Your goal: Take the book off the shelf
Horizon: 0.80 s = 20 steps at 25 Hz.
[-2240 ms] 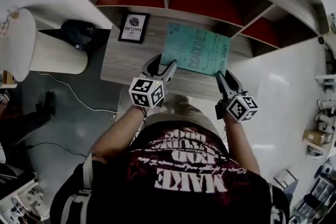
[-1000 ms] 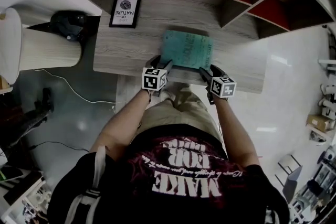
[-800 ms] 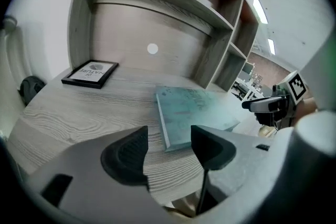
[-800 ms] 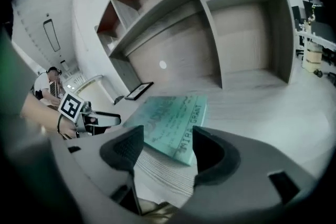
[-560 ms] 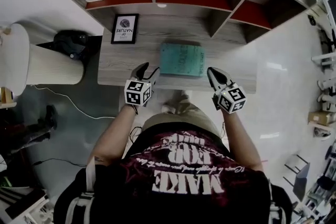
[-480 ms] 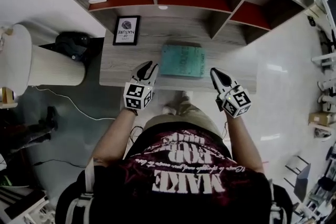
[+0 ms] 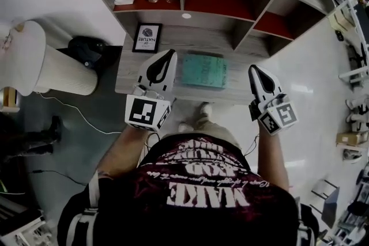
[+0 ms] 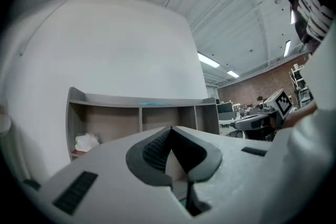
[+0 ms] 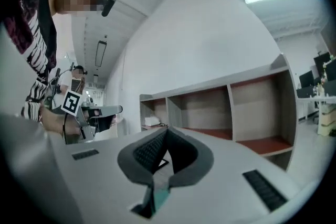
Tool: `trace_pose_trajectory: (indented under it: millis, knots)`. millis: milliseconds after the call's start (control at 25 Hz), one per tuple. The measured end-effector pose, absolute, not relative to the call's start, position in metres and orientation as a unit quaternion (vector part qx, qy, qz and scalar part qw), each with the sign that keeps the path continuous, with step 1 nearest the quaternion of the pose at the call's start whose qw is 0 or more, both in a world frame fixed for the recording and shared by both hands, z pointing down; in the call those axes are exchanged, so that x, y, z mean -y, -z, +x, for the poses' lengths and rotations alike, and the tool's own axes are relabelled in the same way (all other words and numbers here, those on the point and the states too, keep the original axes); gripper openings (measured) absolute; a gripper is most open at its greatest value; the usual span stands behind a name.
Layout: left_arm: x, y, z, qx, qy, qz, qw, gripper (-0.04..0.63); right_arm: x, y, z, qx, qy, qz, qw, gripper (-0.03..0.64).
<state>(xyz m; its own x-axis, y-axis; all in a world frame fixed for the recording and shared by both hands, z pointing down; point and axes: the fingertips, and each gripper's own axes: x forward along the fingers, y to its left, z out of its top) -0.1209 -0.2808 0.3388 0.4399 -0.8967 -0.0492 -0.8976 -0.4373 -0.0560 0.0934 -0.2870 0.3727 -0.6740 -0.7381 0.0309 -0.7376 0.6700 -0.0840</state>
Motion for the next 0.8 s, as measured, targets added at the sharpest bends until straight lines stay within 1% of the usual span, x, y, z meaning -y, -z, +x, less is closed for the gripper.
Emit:
trace_pose_trajectory:
  millis: [160, 440, 560, 800]
  knots:
    - [0.275, -0.34, -0.131, -0.54, 0.007, -0.841, 0.039, 0.006, 0.285, -0.358, 0.088, -0.914, 0.039, -0.404, 0.013, 0.002]
    - [0.27, -0.365, -0.148, -0.547, 0.031, -0.836, -0.01, 0.006, 0.277, -0.379, 0.081, -0.91, 0.056, -0.41, -0.014, 0.002]
    - [0.272, -0.371, -0.145, -0.545, 0.033, -0.837, -0.024, 0.006, 0.275, -0.388, 0.08, -0.912, 0.062, -0.404, -0.024, 0.003]
    - [0.275, -0.379, -0.136, -0.533, 0.041, -0.845, -0.03, 0.006, 0.275, -0.401, 0.084, -0.909, 0.075, -0.408, -0.032, 0.002]
